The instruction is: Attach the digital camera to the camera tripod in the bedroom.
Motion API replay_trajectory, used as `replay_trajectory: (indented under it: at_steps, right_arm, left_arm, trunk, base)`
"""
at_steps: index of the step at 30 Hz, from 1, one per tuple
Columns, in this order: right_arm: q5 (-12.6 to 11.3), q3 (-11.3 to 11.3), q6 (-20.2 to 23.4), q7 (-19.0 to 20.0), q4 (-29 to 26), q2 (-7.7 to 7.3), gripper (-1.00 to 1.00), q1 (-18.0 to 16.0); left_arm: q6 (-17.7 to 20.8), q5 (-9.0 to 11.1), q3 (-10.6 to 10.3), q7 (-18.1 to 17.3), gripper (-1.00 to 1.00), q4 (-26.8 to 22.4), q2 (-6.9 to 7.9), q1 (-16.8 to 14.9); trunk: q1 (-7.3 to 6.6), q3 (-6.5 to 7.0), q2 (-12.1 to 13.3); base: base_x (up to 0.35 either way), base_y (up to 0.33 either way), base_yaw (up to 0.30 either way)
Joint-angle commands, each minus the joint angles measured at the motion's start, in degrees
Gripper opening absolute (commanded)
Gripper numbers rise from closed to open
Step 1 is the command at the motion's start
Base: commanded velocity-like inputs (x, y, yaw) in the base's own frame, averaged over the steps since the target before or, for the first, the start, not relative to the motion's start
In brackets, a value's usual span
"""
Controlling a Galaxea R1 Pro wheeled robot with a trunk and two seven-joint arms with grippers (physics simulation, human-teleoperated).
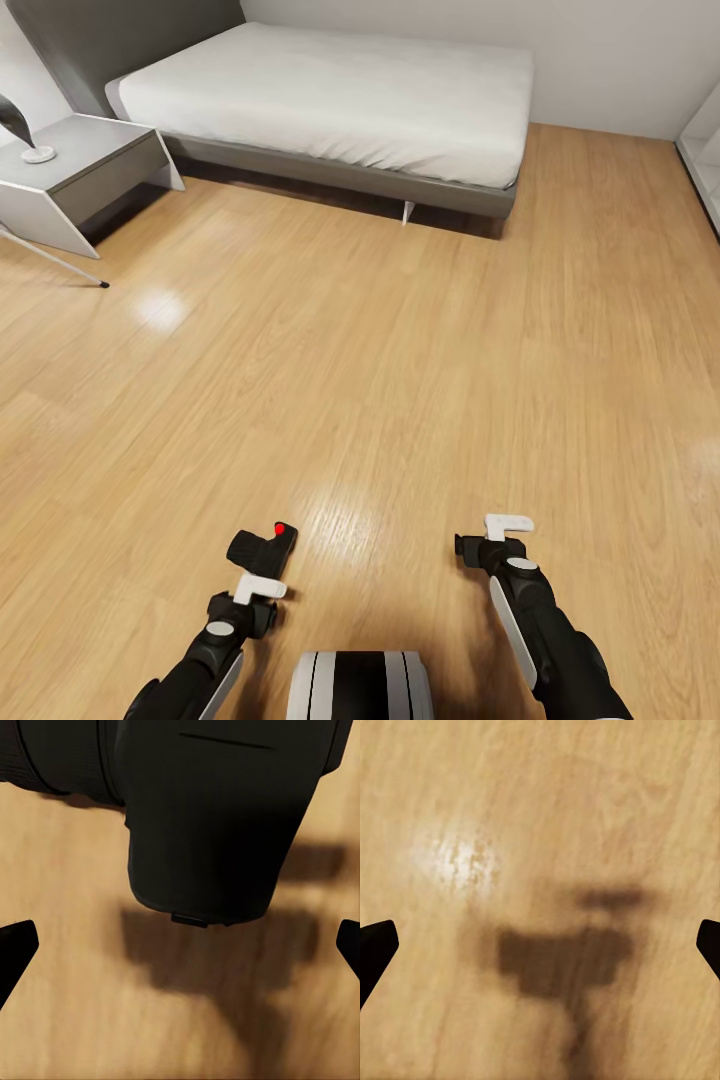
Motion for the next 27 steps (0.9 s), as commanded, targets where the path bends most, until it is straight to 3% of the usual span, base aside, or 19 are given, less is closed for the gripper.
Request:
replay_trajectory:
  at_steps: [1, 27]
  right_arm:
    - [0.0, 0.0, 0.3, -0.2, -0.1, 0.03, 1.0, 0.0]
    - [0.0, 0.0, 0.3, -0.2, -0.1, 0.03, 1.0, 0.0]
  left_arm:
    - [0.3, 0.4, -0.4, 0.5, 1.0, 0.0, 0.08, 0.0]
    - [0.3, 0.4, -0.4, 0.5, 1.0, 0.5, 0.05, 0.0]
  trunk:
    - [-0.01, -0.04, 0.0]
    - [-0.01, -0.04, 0.0]
  base:
    - [0.0, 0.0, 0.0]
    - [0.0, 0.0, 0.0]
